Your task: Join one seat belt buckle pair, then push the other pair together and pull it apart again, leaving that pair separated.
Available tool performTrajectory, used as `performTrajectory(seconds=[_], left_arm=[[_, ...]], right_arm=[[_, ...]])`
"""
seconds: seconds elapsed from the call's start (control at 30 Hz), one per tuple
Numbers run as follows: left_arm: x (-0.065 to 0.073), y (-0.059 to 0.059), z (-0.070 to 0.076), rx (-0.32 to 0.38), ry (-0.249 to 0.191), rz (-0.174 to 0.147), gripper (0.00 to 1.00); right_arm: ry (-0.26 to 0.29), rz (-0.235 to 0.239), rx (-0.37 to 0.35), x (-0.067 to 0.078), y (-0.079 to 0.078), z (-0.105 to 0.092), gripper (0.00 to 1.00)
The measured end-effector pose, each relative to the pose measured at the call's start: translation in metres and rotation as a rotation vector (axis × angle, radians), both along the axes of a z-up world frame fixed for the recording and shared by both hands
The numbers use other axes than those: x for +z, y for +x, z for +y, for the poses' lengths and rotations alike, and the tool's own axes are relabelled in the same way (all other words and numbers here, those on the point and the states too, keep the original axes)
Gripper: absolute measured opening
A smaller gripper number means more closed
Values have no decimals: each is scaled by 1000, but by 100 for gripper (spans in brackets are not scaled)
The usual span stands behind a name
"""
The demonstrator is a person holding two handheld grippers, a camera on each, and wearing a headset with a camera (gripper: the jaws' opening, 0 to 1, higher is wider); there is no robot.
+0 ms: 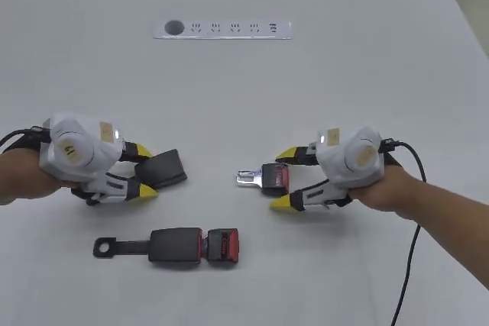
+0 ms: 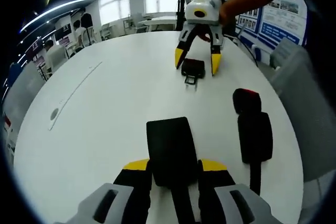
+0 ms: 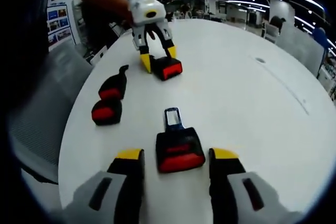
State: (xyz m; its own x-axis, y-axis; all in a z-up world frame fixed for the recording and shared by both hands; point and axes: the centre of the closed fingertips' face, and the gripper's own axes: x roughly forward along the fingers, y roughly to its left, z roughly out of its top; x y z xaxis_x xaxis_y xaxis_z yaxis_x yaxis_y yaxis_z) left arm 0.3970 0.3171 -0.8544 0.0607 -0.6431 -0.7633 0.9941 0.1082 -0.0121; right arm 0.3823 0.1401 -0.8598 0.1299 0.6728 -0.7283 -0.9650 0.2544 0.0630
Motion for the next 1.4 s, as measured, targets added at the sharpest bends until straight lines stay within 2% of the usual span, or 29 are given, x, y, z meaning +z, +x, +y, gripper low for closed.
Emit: performTrajectory(seconds=[0.1, 0.13, 0.2, 0.27, 0.53, 0.93, 1.4], left_arm=[[-1, -2, 2, -32, -3, -1, 35], [-2, -3, 2, -42, -3, -1, 35], [-1, -7, 2, -76, 1, 3, 35], [-1, -11, 3, -115, 6, 4, 35], [0, -15, 6, -161, 23, 11, 34], [2, -19, 6, -172, 30, 9, 34], [3, -18, 5, -179, 27, 11, 34]], right_arm=[[4, 0, -5, 2, 5, 0, 38], [5, 20, -6, 1, 2, -1, 37], [17, 2, 35, 0, 1, -1, 37], [42, 11, 38, 0, 1, -2, 36], [60, 19, 49, 1, 1, -1, 36], [83, 15, 54, 2, -2, 10, 36], [120, 29, 61, 2, 2, 38, 36]])
